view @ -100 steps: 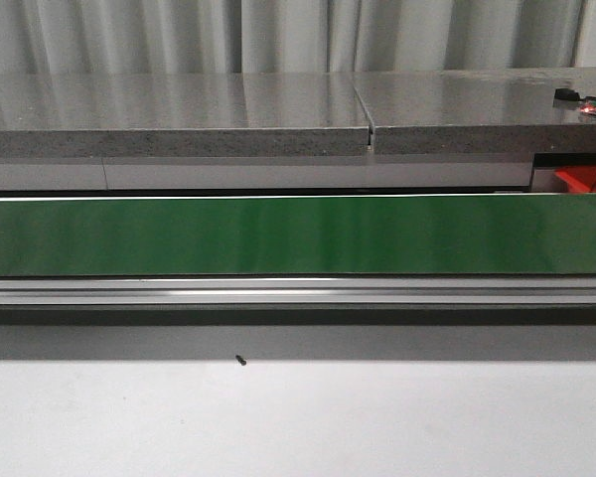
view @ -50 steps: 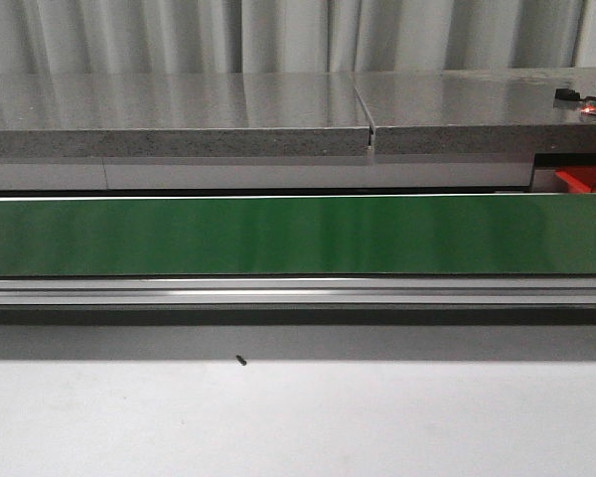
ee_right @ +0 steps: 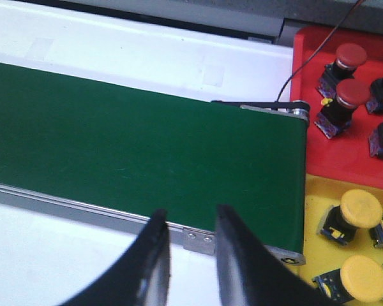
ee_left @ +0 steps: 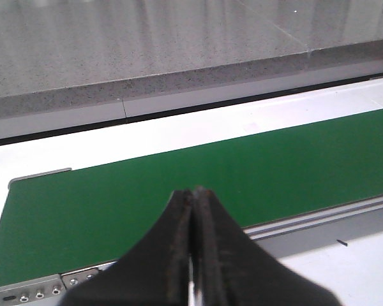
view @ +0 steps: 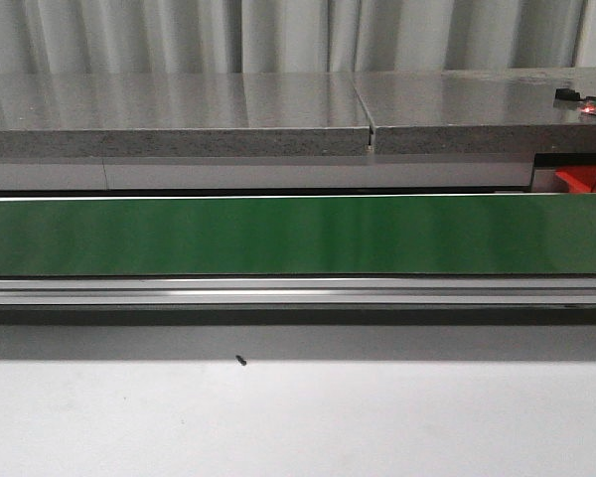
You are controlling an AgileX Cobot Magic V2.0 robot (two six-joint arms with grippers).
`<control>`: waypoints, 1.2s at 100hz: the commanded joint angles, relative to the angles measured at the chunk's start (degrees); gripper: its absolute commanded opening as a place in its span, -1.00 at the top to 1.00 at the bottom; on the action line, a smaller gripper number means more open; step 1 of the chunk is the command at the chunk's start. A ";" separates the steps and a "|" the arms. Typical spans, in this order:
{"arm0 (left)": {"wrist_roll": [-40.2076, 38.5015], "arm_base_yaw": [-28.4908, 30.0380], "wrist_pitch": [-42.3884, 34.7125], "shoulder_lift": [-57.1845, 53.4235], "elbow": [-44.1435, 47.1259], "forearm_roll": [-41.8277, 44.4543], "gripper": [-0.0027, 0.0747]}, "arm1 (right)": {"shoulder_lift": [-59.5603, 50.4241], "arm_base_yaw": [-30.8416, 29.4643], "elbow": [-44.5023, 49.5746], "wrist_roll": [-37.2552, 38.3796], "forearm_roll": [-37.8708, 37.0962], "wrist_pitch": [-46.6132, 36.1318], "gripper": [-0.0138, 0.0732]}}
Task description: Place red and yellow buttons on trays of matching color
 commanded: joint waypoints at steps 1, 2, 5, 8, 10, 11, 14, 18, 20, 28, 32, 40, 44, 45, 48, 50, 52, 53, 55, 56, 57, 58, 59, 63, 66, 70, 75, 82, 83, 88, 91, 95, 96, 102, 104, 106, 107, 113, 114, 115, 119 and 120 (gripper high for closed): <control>-0.15 -0.37 -3.69 0.48 -1.42 -1.33 0.98 | -3.81 0.31 -0.20 -0.71 0.24 -4.93 0.73; -0.15 -0.37 -3.69 0.48 -1.42 -1.33 0.98 | -4.00 0.31 -0.05 -0.71 0.18 -4.92 0.76; -0.15 -0.37 -3.69 0.48 -1.42 -1.33 0.98 | -4.71 0.31 0.15 -0.71 0.18 -4.88 0.84; -0.15 -0.37 -3.69 0.48 -1.42 -1.33 0.98 | -5.27 0.31 0.23 -0.71 0.18 -4.50 0.83; -0.15 -0.37 -3.69 0.48 -1.42 -1.33 0.98 | -5.45 0.31 0.23 -0.71 0.18 -4.21 0.83; -0.15 -0.37 -3.69 0.48 -1.42 -1.33 0.98 | -5.51 0.31 0.23 -0.71 0.18 -4.07 0.83; -0.15 -0.37 -3.69 0.48 -1.42 -1.33 0.98 | -5.69 0.31 0.23 -0.71 0.22 -3.96 0.84; -0.15 -0.37 -3.69 0.48 -1.42 -1.33 0.98 | -5.69 0.31 0.23 -0.71 0.22 -3.96 0.84; -0.15 -0.37 -3.69 0.48 -1.42 -1.33 0.98 | -5.69 0.31 0.23 -0.71 0.22 -3.96 0.84; -0.15 -0.37 -3.69 0.48 -1.42 -1.33 0.98 | -5.64 0.31 0.23 -0.71 0.22 -3.96 0.84; -0.15 -0.37 -3.69 0.48 -1.42 -1.33 0.98 | -5.64 0.31 0.23 -0.71 0.22 -3.96 0.84; -0.15 -0.37 -3.69 0.48 -1.42 -1.33 0.98 | -5.64 0.31 0.23 -0.71 0.22 -3.96 0.84; -0.15 -0.37 -3.69 0.48 -1.42 -1.33 0.98 | -5.64 0.31 0.23 -0.71 0.22 -3.96 0.84; -0.15 -0.37 -3.69 0.48 -1.42 -1.33 0.98 | -5.64 0.31 0.23 -0.71 0.22 -3.96 0.84; -0.15 -0.37 -3.69 0.48 -1.42 -1.33 0.98 | -5.64 0.31 0.23 -0.71 0.22 -3.96 0.84; -0.15 -0.37 -3.69 0.48 -1.42 -1.33 0.98 | -5.64 0.31 0.23 -0.71 0.22 -3.96 0.84; -0.15 -0.37 -3.69 0.48 -1.42 -1.33 0.98 | -5.64 0.31 0.23 -0.71 0.22 -3.96 0.84; -0.15 -0.37 -3.69 0.48 -1.42 -1.33 0.98 | -5.64 0.31 0.23 -0.71 0.22 -3.96 0.84; -0.15 -0.37 -3.69 0.48 -1.42 -1.33 0.98 | -5.64 0.31 0.23 -0.71 0.22 -3.96 0.84; -0.15 -0.37 -3.69 0.48 -1.42 -1.33 0.98 | -5.64 0.31 0.23 -0.71 0.22 -3.96 0.84; -0.15 -0.37 -3.69 0.48 -1.42 -1.33 0.98 | -5.64 0.31 0.23 -0.71 0.22 -3.96 0.84; -0.15 -0.37 -3.69 0.48 -1.42 -1.33 0.98 | -5.64 0.31 0.23 -0.71 0.22 -3.96 0.84; -0.15 -0.37 -3.69 0.48 -1.42 -1.33 0.98 | -5.64 0.31 0.23 -0.71 0.22 -3.96 0.84; -0.15 -0.37 -3.69 0.48 -1.42 -1.33 0.98 | -5.64 0.31 0.23 -0.71 0.22 -3.96 0.84; -0.15 -0.37 -3.69 0.48 -1.42 -1.33 0.98 | -5.64 0.31 0.23 -0.71 0.22 -3.96 0.84; -0.15 -0.37 -3.69 0.48 -1.42 -1.33 0.98 | -5.64 0.31 0.23 -0.71 0.22 -3.96 0.84; -0.15 -0.37 -3.69 0.48 -1.42 -1.33 0.98 | -5.64 0.47 0.23 -0.71 0.31 -4.01 0.84; -0.15 -0.37 -3.69 0.48 -1.42 -1.33 0.98 | -5.42 1.08 0.23 -0.71 0.17 -4.76 0.84; -0.15 -0.37 -3.69 0.48 -1.42 -1.33 0.98 | -5.35 1.15 0.23 -0.71 0.17 -4.89 0.84; -0.15 -0.37 -3.69 0.48 -1.42 -1.33 0.98 | -5.36 1.21 0.23 -0.71 0.17 -5.58 0.84; -0.15 -0.37 -3.69 0.48 -1.42 -1.33 0.98 | -5.36 1.41 0.23 -0.66 0.17 -6.00 0.84; -0.15 -0.37 -3.69 0.48 -1.42 -1.33 0.98 | -5.54 1.77 0.23 -0.66 0.17 -6.32 0.84; -0.15 -0.37 -3.69 0.48 -1.42 -1.33 0.98 | -5.53 1.86 0.23 -0.66 0.17 -6.50 0.84; -0.15 -0.37 -3.69 0.48 -1.42 -1.33 0.98 | -5.98 2.90 0.34 -0.66 0.12 -7.14 0.84; -0.15 -0.37 -3.69 0.48 -1.42 -1.33 0.98 | -6.18 3.27 0.45 -0.66 0.04 -7.55 0.84; -0.15 -0.37 -3.69 0.48 -1.42 -1.33 0.98 | -6.36 3.71 0.76 -0.66 0.03 -8.25 0.84; -0.15 -0.37 -3.69 0.48 -1.42 -1.33 0.98 | -6.68 3.84 1.02 -0.61 -0.01 -8.84 0.84; -0.15 -0.37 -3.69 0.48 -1.42 -1.33 0.98 | -7.85 5.30 2.67 -0.17 -0.72 -11.51 0.84; -0.15 -0.37 -3.69 0.48 -1.42 -1.33 0.98 | -8.20 5.48 3.21 0.01 -1.09 -12.27 0.84; -0.15 -0.37 -3.69 0.48 -1.42 -1.33 0.98 | -8.38 5.64 3.50 0.37 -1.27 -12.69 0.84; -0.15 -0.37 -3.69 0.48 -1.42 -1.33 0.98 | -9.64 6.54 5.47 1.73 -2.60 -15.42 0.84; -0.15 -0.37 -3.69 0.48 -1.42 -1.33 0.98 | -9.87 6.79 5.84 2.02 -2.87 -15.90 0.84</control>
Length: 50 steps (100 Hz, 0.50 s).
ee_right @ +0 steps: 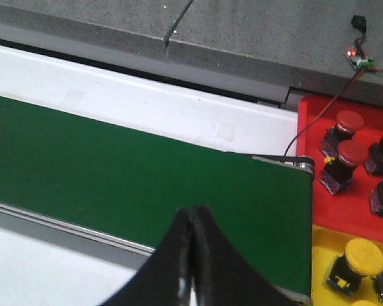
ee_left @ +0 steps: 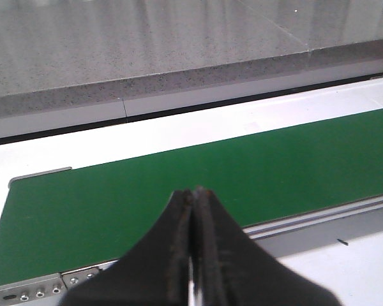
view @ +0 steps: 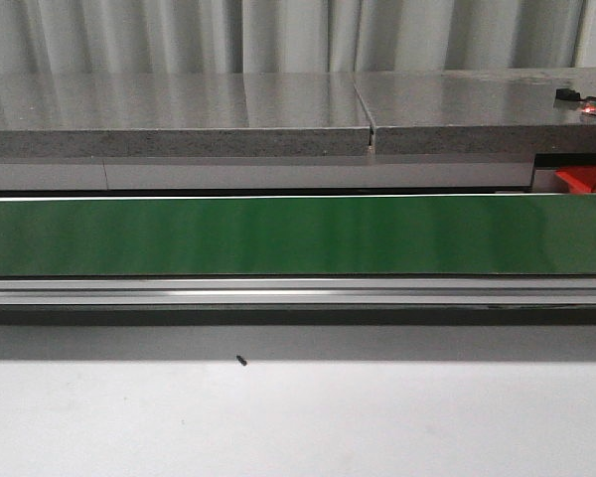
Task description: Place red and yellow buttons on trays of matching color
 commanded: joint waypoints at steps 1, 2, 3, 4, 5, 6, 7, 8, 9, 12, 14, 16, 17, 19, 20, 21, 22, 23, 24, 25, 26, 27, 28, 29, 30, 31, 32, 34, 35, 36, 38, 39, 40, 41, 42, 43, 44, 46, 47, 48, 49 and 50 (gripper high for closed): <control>-0.15 -0.37 -3.69 0.48 -1.54 -1.33 0.98 | -2.42 1.55 2.14 1.91 -2.59 -9.73 0.84; -0.15 -0.37 -3.69 0.48 -1.54 -1.33 0.98 | -2.68 1.66 2.53 2.57 -2.88 -10.23 0.84; -0.15 -0.37 -3.69 0.48 -1.54 -1.33 0.98 | -3.21 1.84 3.33 2.91 -3.42 -10.71 0.84; -0.15 -0.37 -3.69 0.48 -1.54 -1.33 0.98 | -3.48 1.91 3.73 3.62 -3.69 -11.63 0.84; -0.15 -0.37 -3.69 0.48 -1.54 -1.33 0.98 | -4.02 2.04 4.12 3.99 -3.95 -12.09 0.84; -0.15 -0.37 -3.69 0.48 -1.54 -1.33 0.98 | -4.30 2.10 4.94 4.81 -4.50 -12.97 0.84; -0.15 -0.37 -3.69 0.48 -1.54 -1.33 0.98 | -4.58 2.16 5.34 5.18 -4.77 -13.40 0.84; -0.15 -0.37 -3.69 0.48 -1.54 -1.33 0.98 | -5.17 2.16 6.17 5.58 -5.31 -14.21 0.84; -0.15 -0.37 -3.69 0.48 -1.54 -1.33 0.98 | -5.49 2.16 6.59 6.34 -5.58 -14.59 0.84; -0.15 -0.37 -3.69 0.48 -1.54 -1.33 0.98 | -7.17 2.16 8.26 7.97 -6.61 -16.01 0.84; -0.15 -0.37 -3.69 0.48 -1.54 -1.33 0.98 | -7.89 2.16 9.48 9.09 -7.32 -16.94 0.84; -0.15 -0.37 -3.69 0.48 -1.54 -1.33 0.98 | -9.02 2.16 10.68 10.23 -8.04 -17.72 0.84; -0.15 -0.37 -3.69 0.48 -1.54 -1.33 0.98 | -9.80 2.16 11.49 10.55 -8.46 -17.99 0.84; -0.15 -0.37 -3.69 0.48 -1.54 -1.33 0.98 | -11.01 2.16 12.28 11.42 -8.82 -18.62 0.84; -0.15 -0.37 -3.69 0.48 -1.54 -1.33 0.98 | -11.42 2.16 13.07 11.96 -9.18 -18.94 0.84; -0.15 -0.37 -3.69 0.48 -1.54 -1.33 0.98 | -11.83 2.16 13.45 12.19 -9.36 -19.10 0.84; -0.15 -0.37 -3.69 0.48 -1.54 -1.33 0.98 | -12.68 2.16 14.18 12.44 -9.67 -19.41 0.84; -0.15 -0.37 -3.69 0.48 -1.54 -1.33 0.98 | -13.10 2.16 14.55 12.73 -9.80 -19.53 0.84; -0.15 -0.37 -3.69 0.48 -1.54 -1.33 0.98 | -13.95 2.16 15.27 12.87 -10.05 -19.66 0.84; -0.15 -0.37 -3.69 0.48 -1.54 -1.33 0.98 | -14.37 2.16 15.62 13.11 -10.18 -19.84 0.84; -0.15 -0.37 -3.69 0.48 -1.54 -1.33 0.98 | -15.20 2.16 15.97 13.12 -10.28 -19.94 0.84; -0.15 -0.37 -3.69 0.48 -1.54 -1.33 0.98 | -15.62 2.16 16.66 13.12 -10.46 -20.07 0.84; -0.15 -0.37 -3.69 0.48 -1.54 -1.33 0.98 | -16.03 2.16 17.01 13.12 -10.52 -20.07 0.84; -0.15 -0.37 -3.69 0.48 -1.54 -1.33 0.98 | -16.86 2.16 17.66 13.12 -10.66 -20.17 0.84; -0.15 -0.37 -3.69 0.48 -1.54 -1.33 0.98 | -17.27 2.16 17.99 13.12 -10.71 -20.14 0.84; -0.15 -0.37 -3.69 0.48 -1.54 -1.33 0.98 | -18.09 2.16 18.63 13.12 -10.82 -20.20 0.84; -0.15 -0.37 -3.69 0.48 -1.54 -1.33 0.98 | -18.50 2.16 18.94 13.12 -10.90 -20.22 0.84; -0.15 -0.37 -3.69 0.48 -1.54 -1.33 0.98 | -19.73 2.16 19.87 13.12 -11.07 -20.26 0.84; -0.15 -0.37 -3.69 0.48 -1.54 -1.33 0.98 | -20.14 2.16 20.18 13.12 -11.08 -20.28 0.84; -0.15 -0.37 -3.69 0.48 -1.54 -1.33 0.98 | -20.93 2.16 20.79 13.12 -11.16 -20.33 0.84; -0.15 -0.37 -3.69 0.48 -1.54 -1.33 0.98 | -22.11 2.16 21.71 13.12 -11.21 -20.40 0.84; -0.15 -0.37 -3.69 0.48 -1.54 -1.33 0.98 | -22.51 2.16 22.02 13.12 -11.29 -20.40 0.84; -0.15 -0.37 -3.69 0.48 -1.54 -1.33 0.98 | -23.32 2.16 22.32 13.12 -11.30 -20.47 0.84; -0.15 -0.37 -3.69 0.48 -1.54 -1.33 0.98 | -23.72 2.16 22.91 13.12 -11.30 -20.47 0.84; -0.15 -0.37 -3.69 0.48 -1.54 -1.33 0.98 | -24.12 2.16 23.19 13.12 -11.30 -20.47 0.84; -0.15 -0.37 -3.69 0.48 -1.54 -1.33 0.98 | -24.90 2.16 23.77 13.12 -11.30 -20.52 0.84; -0.15 -0.37 -3.69 0.48 -1.54 -1.33 0.98 | -25.29 2.16 24.05 13.12 -11.30 -20.51 0.84; -0.15 -0.37 -3.69 0.48 -1.54 -1.33 0.98 | -26.47 2.16 24.88 13.12 -11.30 -20.58 0.84; -0.15 -0.37 -3.69 0.48 -1.54 -1.33 0.98 | -27.25 2.16 25.15 13.12 -11.30 -20.65 0.84; -0.15 -0.37 -3.69 0.48 -1.54 -1.33 0.98 | -27.64 2.16 25.71 13.12 -11.30 -20.71 0.84; -0.15 -0.37 -3.69 0.48 -1.54 -1.33 0.98 | -28.02 2.16 25.99 13.12 -11.30 -20.82 0.84; -0.15 -0.37 -3.69 0.48 -1.54 -1.33 0.98 | -28.78 2.16 26.54 13.12 -11.30 -20.96 0.84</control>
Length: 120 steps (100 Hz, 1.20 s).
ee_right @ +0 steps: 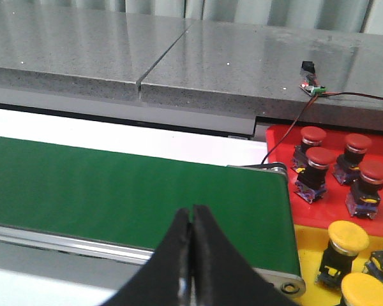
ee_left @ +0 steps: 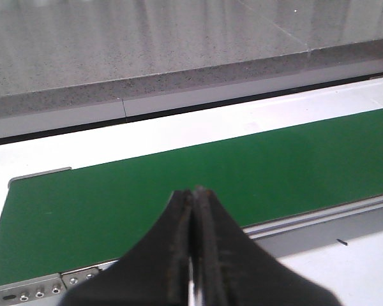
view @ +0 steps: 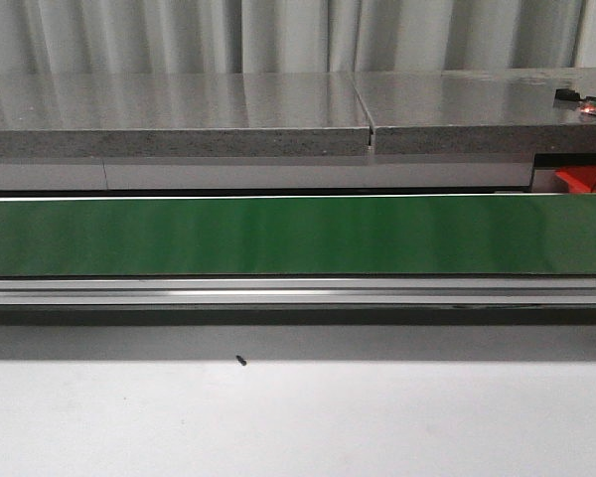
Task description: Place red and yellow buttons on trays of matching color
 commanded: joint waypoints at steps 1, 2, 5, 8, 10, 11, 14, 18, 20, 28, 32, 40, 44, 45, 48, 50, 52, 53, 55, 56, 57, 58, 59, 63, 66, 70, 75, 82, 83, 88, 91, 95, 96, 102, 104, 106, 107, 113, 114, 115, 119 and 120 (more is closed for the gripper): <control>-0.15 -0.37 -3.69 0.48 -1.54 -1.33 0.98 | -3.74 0.11 1.57 0.26 -0.89 -5.67 0.84; -0.15 -0.37 -3.69 0.48 -1.54 -1.33 0.98 | -4.46 0.11 2.10 0.26 -0.89 -5.68 0.84; -0.15 -0.37 -3.69 0.48 -1.54 -1.33 0.98 | -6.19 0.11 3.36 0.26 -0.83 -5.96 0.84; -0.15 -0.37 -3.69 0.48 -1.54 -1.33 0.98 | -7.18 0.11 4.07 0.26 -0.76 -6.16 0.84; -0.15 -0.37 -3.69 0.48 -1.54 -1.33 0.98 | -8.11 0.11 4.77 0.26 -0.69 -6.24 0.84; -0.15 -0.37 -3.69 0.48 -1.54 -1.33 0.98 | -8.69 0.05 4.99 0.26 -0.69 -6.31 0.84; -0.15 -0.37 -3.69 0.48 -1.54 -1.33 0.98 | -9.28 0.05 6.19 0.26 -0.69 -6.89 0.84; -0.15 -0.37 -3.69 0.48 -1.54 -1.33 0.98 | -9.00 0.05 7.27 0.26 -0.69 -8.28 0.84; -0.15 -0.37 -3.69 0.48 -1.54 -1.33 0.98 | -8.78 0.05 7.94 0.26 -0.69 -8.98 0.84; -0.15 -0.37 -3.69 0.48 -1.54 -1.33 0.98 | -8.78 -0.01 10.23 0.80 -0.58 -11.86 0.84; -0.15 -0.37 -3.69 0.48 -1.54 -1.33 0.98 | -8.78 -0.01 11.07 1.29 -0.58 -13.12 0.84; -0.15 -0.37 -3.69 0.48 -1.54 -1.33 0.98 | -8.78 -0.01 12.13 2.27 -0.58 -14.62 0.84; -0.15 -0.37 -3.69 0.48 -1.54 -1.33 0.98 | -8.78 -0.01 12.12 2.27 -0.58 -14.72 0.84; -0.15 -0.37 -3.69 0.48 -1.54 -1.33 0.98 | -8.78 -0.01 12.12 2.27 -0.58 -14.81 0.84; -0.15 -0.37 -3.69 0.48 -1.54 -1.33 0.98 | -8.78 -0.01 12.12 2.27 -0.58 -14.81 0.84; -0.15 -0.37 -3.69 0.48 -1.54 -1.33 0.98 | -8.78 -0.01 12.12 2.27 -0.58 -14.81 0.84; -0.15 -0.37 -3.69 0.48 -1.54 -1.33 0.98 | -8.78 -0.01 12.12 2.27 -0.58 -14.81 0.84; -0.15 -0.37 -3.69 0.48 -1.54 -1.33 0.98 | -8.78 -0.01 12.12 2.27 -0.58 -14.81 0.84; -0.15 -0.37 -3.69 0.48 -1.54 -1.33 0.98 | -8.78 -0.01 12.12 2.27 -0.58 -14.81 0.84; -0.15 -0.37 -3.69 0.48 -1.54 -1.33 0.98 | -8.78 -0.01 12.12 2.27 -0.58 -14.81 0.84; -0.15 -0.37 -3.69 0.48 -1.54 -1.33 0.98 | -8.78 -0.01 12.12 2.27 -0.58 -14.73 0.84; -0.15 -0.37 -3.69 0.48 -1.54 -1.33 0.98 | -8.78 -0.01 12.12 2.27 -0.58 -14.73 0.84; -0.15 -0.37 -3.69 0.48 -1.54 -1.33 0.98 | -8.78 -0.01 12.12 2.27 -0.58 -14.73 0.84; -0.15 -0.37 -3.69 0.48 -1.54 -1.33 0.98 | -8.78 -0.01 12.12 2.27 -0.58 -14.73 0.84; -0.15 -0.37 -3.69 0.48 -1.54 -1.33 0.98 | -8.78 -0.01 12.12 2.27 -0.58 -14.73 0.84; -0.15 -0.37 -3.69 0.48 -1.54 -1.33 0.98 | -8.78 -0.01 12.12 2.27 -0.58 -14.73 0.84; -0.15 -0.37 -3.69 0.48 -1.54 -1.33 0.98 | -8.78 -0.01 12.12 2.27 -0.58 -14.73 0.84; -0.15 -0.37 -3.69 0.48 -1.54 -1.33 0.98 | -8.78 -0.01 12.12 2.27 -0.58 -14.73 0.84; -0.15 -0.37 -3.69 0.48 -1.54 -1.33 0.98 | -8.78 -0.01 12.12 2.27 -0.58 -14.73 0.84; -0.15 -0.37 -3.69 0.48 -1.54 -1.33 0.98 | -8.78 -0.01 12.12 2.27 -0.58 -14.73 0.84; -0.15 -0.37 -3.69 0.48 -1.54 -1.33 0.98 | -8.78 -0.01 12.12 2.27 -0.58 -14.73 0.84; -0.15 -0.37 -3.69 0.48 -1.54 -1.33 0.98 | -8.78 -0.01 12.12 2.27 -0.58 -14.68 0.84; -0.15 -0.37 -3.69 0.48 -1.54 -1.33 0.98 | -8.78 -0.01 12.12 2.27 -0.58 -14.68 0.84; -0.15 -0.37 -3.69 0.48 -1.54 -1.33 0.98 | -8.78 -0.01 12.12 2.27 -0.58 -14.68 0.84; -0.15 -0.37 -3.69 0.48 -1.54 -1.33 0.98 | -8.78 -0.01 12.12 2.27 -0.58 -14.68 0.84; -0.15 -0.37 -3.69 0.48 -1.54 -1.33 0.98 | -8.78 -0.01 12.12 2.27 -0.58 -14.68 0.84; -0.15 -0.37 -3.69 0.48 -1.54 -1.33 0.98 | -8.78 -0.01 12.12 2.27 -0.58 -14.68 0.84; -0.15 -0.37 -3.69 0.48 -1.54 -1.33 0.98 | -8.78 -0.01 12.12 2.27 -0.58 -14.68 0.84; -0.15 -0.37 -3.69 0.48 -1.54 -1.33 0.98 | -8.78 -0.01 12.12 2.27 -0.58 -14.68 0.84; -0.15 -0.37 -3.69 0.48 -1.54 -1.33 0.98 | -8.78 -0.01 12.12 2.27 -0.58 -14.68 0.84; -0.15 -0.37 -3.69 0.48 -1.54 -1.33 0.98 | -8.78 -0.01 12.12 2.27 -0.58 -14.68 0.84; -0.15 -0.37 -3.69 0.48 -1.54 -1.33 0.98 | -8.78 -0.01 12.12 2.27 -0.58 -14.68 0.84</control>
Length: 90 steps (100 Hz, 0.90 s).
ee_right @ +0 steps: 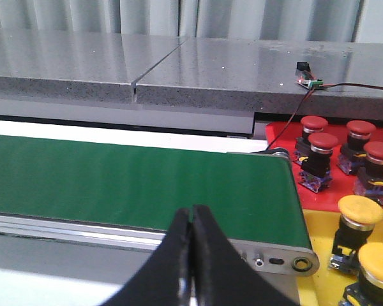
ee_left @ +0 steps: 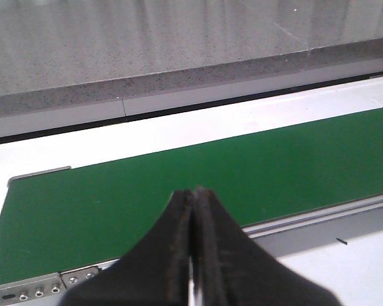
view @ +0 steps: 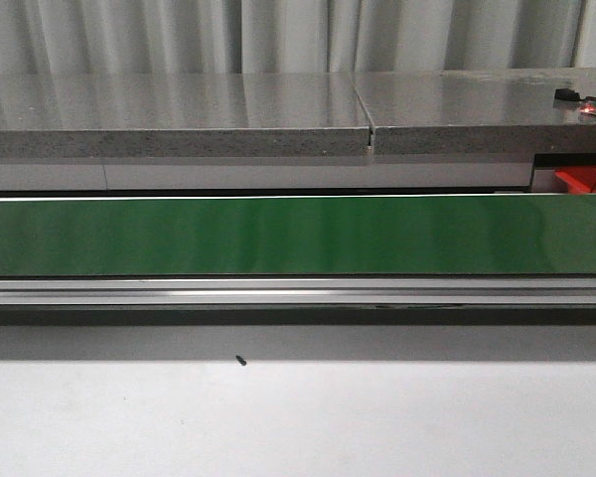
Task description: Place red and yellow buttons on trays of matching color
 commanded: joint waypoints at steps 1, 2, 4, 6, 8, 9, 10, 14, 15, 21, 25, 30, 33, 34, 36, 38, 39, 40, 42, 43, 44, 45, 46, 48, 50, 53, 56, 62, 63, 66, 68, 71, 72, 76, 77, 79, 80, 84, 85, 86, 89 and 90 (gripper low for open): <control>-0.15 -0.37 -3.69 0.48 -1.66 -1.33 0.98 | -0.90 -0.01 -0.95 0.03 -0.24 -4.71 0.84; -0.15 -0.37 -3.69 0.48 -1.66 -1.33 0.98 | -0.90 -0.01 -0.95 0.03 -0.24 -4.71 0.84; -0.15 -0.37 -3.69 0.48 -1.66 -1.33 0.98 | -0.90 -0.01 -0.95 0.03 -0.24 -4.71 0.84; -0.15 -0.37 -3.69 0.48 -1.66 -1.33 0.98 | -0.90 -0.01 -0.95 0.03 -0.24 -4.71 0.84; -0.15 -0.37 -3.69 0.48 -1.66 -1.33 0.98 | -0.90 -0.01 -0.95 0.03 -0.24 -4.71 0.84; -0.15 -0.37 -3.69 0.48 -1.66 -1.33 0.98 | -0.90 -0.01 -0.95 0.03 -0.24 -4.71 0.84; -0.15 -0.37 -3.69 0.48 -1.66 -1.33 0.98 | -0.90 -0.01 -0.95 0.03 -0.24 -4.71 0.84; -0.15 -0.37 -3.69 0.48 -1.66 -1.33 0.98 | -0.90 -0.01 -0.95 0.03 -0.24 -4.71 0.84; -0.15 -0.37 -3.69 0.48 -1.66 -1.33 0.98 | -0.90 -0.01 -0.95 0.03 -0.24 -4.71 0.84; -0.15 -0.37 -3.69 0.48 -1.66 -1.33 0.98 | -0.90 -0.01 -0.95 0.03 -0.24 -4.71 0.84; -0.15 -0.37 -3.69 0.48 -1.66 -1.33 0.98 | -0.90 -0.01 -0.95 0.03 -0.24 -4.71 0.84; -0.15 -0.37 -3.69 0.48 -1.66 -1.33 0.98 | -0.90 -0.01 -0.95 0.03 -0.24 -4.71 0.84; -0.15 -0.37 -3.69 0.48 -1.66 -1.33 0.98 | -0.90 -0.01 -0.95 0.03 -0.24 -4.71 0.84; -0.15 -0.37 -3.69 0.48 -1.66 -1.33 0.98 | -0.90 -0.01 -0.95 0.03 -0.24 -4.71 0.84; -0.15 -0.37 -3.69 0.48 -1.66 -1.33 0.98 | -0.90 -0.01 -0.95 0.03 -0.24 -4.71 0.84; -0.15 -0.37 -3.81 0.48 -1.66 -1.33 0.98 | -0.90 -0.01 -0.95 0.03 -0.24 -4.71 0.84; -0.15 -0.37 -3.81 0.48 -1.66 -1.33 0.98 | -0.90 -0.01 -0.95 0.03 -0.24 -4.71 0.84; -0.15 -0.37 -3.99 0.48 -1.66 -1.33 0.98 | -0.90 -0.01 -0.95 0.03 -0.24 -4.71 0.84; -0.15 -0.37 -4.40 0.48 -1.66 -1.33 0.98 | -0.90 -0.01 -0.95 0.03 -0.24 -4.71 0.84; -0.15 -0.37 -4.69 0.48 -1.66 -1.33 0.98 | -0.90 -0.01 -0.95 0.03 -0.24 -4.71 0.84; -0.15 -0.37 -5.47 0.48 -1.66 -1.33 0.98 | -0.90 -0.01 -0.95 0.03 -0.24 -4.71 0.84; -0.15 -0.37 -5.93 0.48 -1.66 -1.33 0.98 | -0.90 -0.01 -0.95 0.03 -0.24 -4.71 0.84; -0.15 -0.37 -6.87 0.48 -1.66 -1.33 0.98 | -0.90 -0.01 -0.95 0.03 -0.24 -4.71 0.84; -0.15 -0.37 -7.80 0.48 -1.52 -1.33 0.98 | -0.90 -0.01 -0.95 0.03 -0.24 -4.71 0.84; -0.15 -0.37 -9.00 0.48 -1.42 -1.33 0.98 | -0.90 -0.01 -0.95 0.03 -0.24 -4.71 0.84; -0.28 -0.37 -10.28 0.48 -1.30 -1.46 0.98 | -0.90 -0.01 -0.95 0.03 -0.24 -4.71 0.84; -0.37 -0.37 -10.97 0.48 -1.20 -1.46 0.98 | -0.90 -0.01 -0.95 0.03 -0.24 -4.71 0.84; -0.78 -0.37 -11.48 0.48 -1.20 -0.87 0.98 | -0.90 -0.01 -0.95 0.03 -0.24 -4.71 0.84; -1.05 -0.37 -11.48 0.48 -1.20 -0.71 0.98 | -0.90 -0.01 -0.95 0.03 -0.24 -4.71 0.84; -2.36 -0.37 -11.48 0.48 -1.20 1.02 0.98 | -0.90 -0.01 -0.95 0.03 -0.24 -4.71 0.84; -4.31 -0.51 -11.48 0.48 -1.20 2.87 0.98 | -0.90 -0.01 -0.95 0.03 -0.24 -4.71 0.84; -8.06 -0.87 -11.37 0.36 -1.07 6.34 0.98 | -0.90 -0.01 -0.95 0.03 -0.24 -4.71 0.84; -10.35 -0.96 -11.37 0.36 -0.96 7.34 0.98 | -0.90 -0.01 -0.95 0.03 -0.24 -4.71 0.84; -16.69 -1.61 -11.52 0.07 -0.53 13.76 0.98 | -0.90 -0.01 -0.95 0.03 -0.24 -4.71 0.84; -18.04 -1.73 -11.52 -0.07 -0.43 14.83 0.98 | -0.90 -0.01 -0.95 0.03 -0.24 -4.71 0.84; -23.37 -2.07 -11.75 -0.19 -0.08 17.99 0.98 | -0.90 -0.01 -0.95 0.03 -0.24 -4.71 0.84; -24.62 -2.21 -11.76 -0.46 0.04 19.90 0.98 | -0.90 -0.01 -0.95 0.03 -0.24 -4.71 0.84; -30.87 -2.95 -12.72 -0.94 1.02 23.98 0.98 | -0.90 -0.01 -0.95 0.03 -0.24 -4.71 0.84; -31.67 -3.19 -12.89 -1.18 1.41 25.33 0.98 | -0.90 -0.01 -0.95 0.03 -0.24 -4.71 0.84; -33.00 -3.31 -13.39 -1.32 1.61 25.91 0.98 | -0.90 -0.01 -0.95 0.03 -0.24 -4.71 0.84; -34.65 -3.80 -14.69 -1.94 2.50 28.10 0.98 | -0.90 -0.01 -0.95 0.03 -0.24 -4.71 0.84; -34.89 -4.03 -15.03 -2.09 2.98 28.41 0.98 | -0.90 -0.01 -0.95 0.03 -0.24 -4.71 0.84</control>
